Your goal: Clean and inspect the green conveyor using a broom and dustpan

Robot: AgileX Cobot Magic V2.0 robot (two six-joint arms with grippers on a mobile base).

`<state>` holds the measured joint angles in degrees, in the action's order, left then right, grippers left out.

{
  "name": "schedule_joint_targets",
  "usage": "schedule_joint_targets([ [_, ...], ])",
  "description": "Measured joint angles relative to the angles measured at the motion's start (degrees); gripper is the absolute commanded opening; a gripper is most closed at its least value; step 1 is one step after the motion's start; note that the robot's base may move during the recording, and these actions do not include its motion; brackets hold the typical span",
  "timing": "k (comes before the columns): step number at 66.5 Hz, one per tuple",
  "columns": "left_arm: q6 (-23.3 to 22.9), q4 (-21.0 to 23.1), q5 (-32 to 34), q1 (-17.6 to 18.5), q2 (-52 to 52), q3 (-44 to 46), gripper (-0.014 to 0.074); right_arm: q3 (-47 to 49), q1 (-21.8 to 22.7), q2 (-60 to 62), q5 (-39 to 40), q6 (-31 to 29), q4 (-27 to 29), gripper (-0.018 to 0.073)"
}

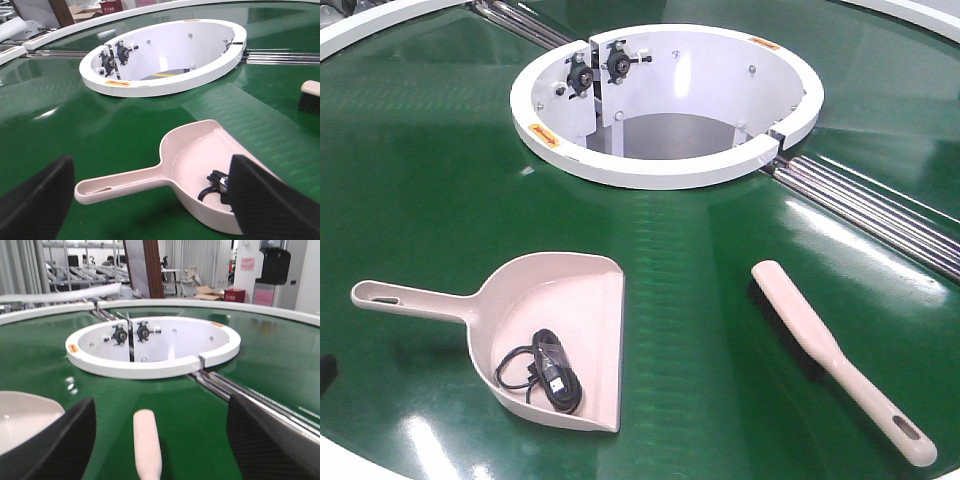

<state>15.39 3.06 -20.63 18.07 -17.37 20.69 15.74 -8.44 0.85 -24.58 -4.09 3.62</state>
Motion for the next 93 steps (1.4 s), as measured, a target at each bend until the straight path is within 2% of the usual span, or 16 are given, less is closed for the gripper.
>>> schedule_joint_targets([
  [9,0.00,0.00,4.52,0.00,0.26,-4.80,0.0564,-2.48,0.00,0.06,0.04,0.00,0.00,0.0498],
  [15,-0.27,0.26,5.52,0.00,0.26,-5.71,0.0474,-2.55,0.00,0.06,0.29,0.00,0.00,0.0388],
  [19,-1.36,1.01,6.18,0.00,0.26,-5.71,0.0343,-2.55,0.00,0.06,0.05,0.00,0.00,0.0257],
  [24,-2.49,1.30,6.16,0.00,0.26,-5.71,0.0105,-2.55,0.00,0.06,0.01,0.00,0.00,0.0073],
  [27,-2.64,1.34,6.01,0.00,0.26,-5.71,-0.0008,-2.55,0.00,0.06,0.01,0.00,0.00,-0.0016],
  [87,-2.81,1.34,5.62,0.00,0.44,-6.11,-0.0008,-2.55,0.00,0.06,0.01,0.00,0.00,-0.0010],
  [93,-2.89,1.45,5.62,-1.54,2.48,-8.04,-0.0008,-2.55,0.00,0.06,0.01,0.00,0.00,-0.0010],
])
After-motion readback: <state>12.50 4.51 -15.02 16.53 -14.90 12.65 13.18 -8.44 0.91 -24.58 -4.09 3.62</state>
